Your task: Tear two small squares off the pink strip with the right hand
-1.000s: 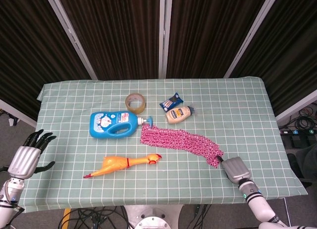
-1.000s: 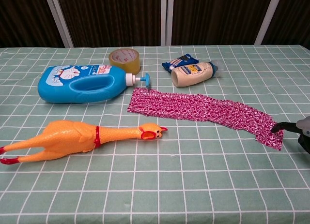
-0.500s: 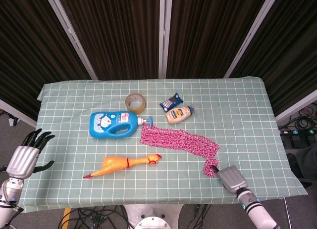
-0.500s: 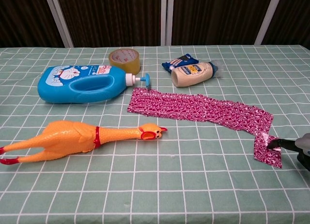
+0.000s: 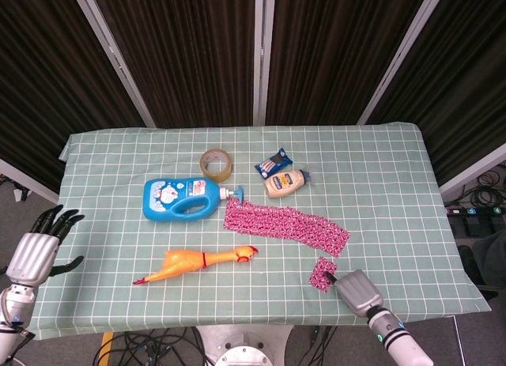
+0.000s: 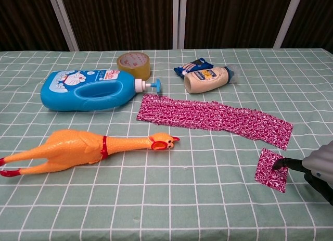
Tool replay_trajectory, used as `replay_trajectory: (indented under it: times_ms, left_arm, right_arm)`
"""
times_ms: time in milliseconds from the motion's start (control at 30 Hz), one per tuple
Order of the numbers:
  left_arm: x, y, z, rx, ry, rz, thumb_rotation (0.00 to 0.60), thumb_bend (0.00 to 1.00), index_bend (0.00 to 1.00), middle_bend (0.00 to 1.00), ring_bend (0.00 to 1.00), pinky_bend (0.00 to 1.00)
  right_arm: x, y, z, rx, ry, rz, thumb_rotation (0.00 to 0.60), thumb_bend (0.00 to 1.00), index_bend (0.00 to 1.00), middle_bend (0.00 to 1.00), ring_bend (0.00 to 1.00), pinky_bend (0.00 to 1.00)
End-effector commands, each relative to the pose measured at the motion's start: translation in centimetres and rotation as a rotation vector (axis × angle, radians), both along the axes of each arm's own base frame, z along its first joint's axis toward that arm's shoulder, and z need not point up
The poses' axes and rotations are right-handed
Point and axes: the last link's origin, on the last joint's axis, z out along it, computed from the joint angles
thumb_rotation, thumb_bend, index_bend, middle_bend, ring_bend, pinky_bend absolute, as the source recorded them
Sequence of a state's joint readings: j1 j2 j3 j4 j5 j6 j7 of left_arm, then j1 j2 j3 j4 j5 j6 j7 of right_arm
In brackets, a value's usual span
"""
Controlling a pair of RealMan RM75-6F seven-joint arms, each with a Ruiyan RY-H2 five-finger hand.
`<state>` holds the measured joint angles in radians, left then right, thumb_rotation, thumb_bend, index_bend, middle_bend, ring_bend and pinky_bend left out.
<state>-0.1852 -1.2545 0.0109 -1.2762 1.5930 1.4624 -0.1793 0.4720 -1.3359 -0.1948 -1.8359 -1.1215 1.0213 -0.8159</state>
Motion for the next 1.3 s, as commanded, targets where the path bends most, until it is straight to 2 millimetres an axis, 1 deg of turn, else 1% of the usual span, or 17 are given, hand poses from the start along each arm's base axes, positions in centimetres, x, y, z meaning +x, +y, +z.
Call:
replay_trajectory:
  times_ms: [33,133,300,433,533,733,933,1300]
  left_arm:
    - [0.0,0.0,0.1,0.001,0.0,0.001,0.6,0.18,0.17,0.12,0.0,0.11]
    - [-0.1,0.0,0.2,0.003,-0.001,0.001,0.6,0.18,0.17,0.12,0.0,0.11]
    - [-0.1,0.0,0.2,0.004,-0.003,0.0,0.6,0.18,0.17,0.12,0.0,0.11]
    - [-0.1,0.1,0.1,0.002,-0.005,-0.002,0.6,0.18,0.17,0.12,0.0,0.11]
    - [-0.1,0.0,0.0,-0.002,-0.004,-0.002,0.6,0.18,0.17,0.12,0.0,0.11]
    - [-0.2,0.1,0.0,-0.003,0.001,0.002,0.6,0.18,0.17,0.12,0.0,0.11]
    - [-0.4,0.2,-0.4,-0.021,0.003,0.01,0.6,0.18,0.17,0.12,0.0,0.11]
    - [-0.4,0.5,-0.6,-0.021,0.005,0.01,0.6,0.18,0.17,0.12,0.0,0.11]
  right_arm:
    - [0.3,-0.2,-0.1,-0.007,-0.004,0.011,0.6,1.0,0.21,0.93,0.85,0.74]
    - [0.7,-0.4,0.1,-0.027,-0.022,0.022,0.6,1.0,0.21,0.93,0.85,0.74]
    - [1.1,-1.4,1.4,-0.105,-0.05,0.033,0.6,1.0,0.22,0.93,0.85,0.74]
    - [0.9,-2.8,2.5,-0.178,-0.049,0.034,0.6,1.0,0.22,0.93,0.85,0.74]
    - [0.4,-4.0,2.7,-0.211,-0.039,0.014,0.6,1.0,0.21,0.93,0.85,0.74]
    - [-0.3,-5.6,2.3,-0.218,-0.026,-0.034,0.6,1.0,0.18,0.93,0.85,0.74]
    - [-0.4,-6.8,1.8,-0.209,-0.02,-0.065,0.6,1.0,0.18,0.93,0.85,0.74]
    - [-0.6,-7.9,1.2,-0.184,-0.001,-0.102,0.6,1.0,0.18,0.93,0.85,0.74]
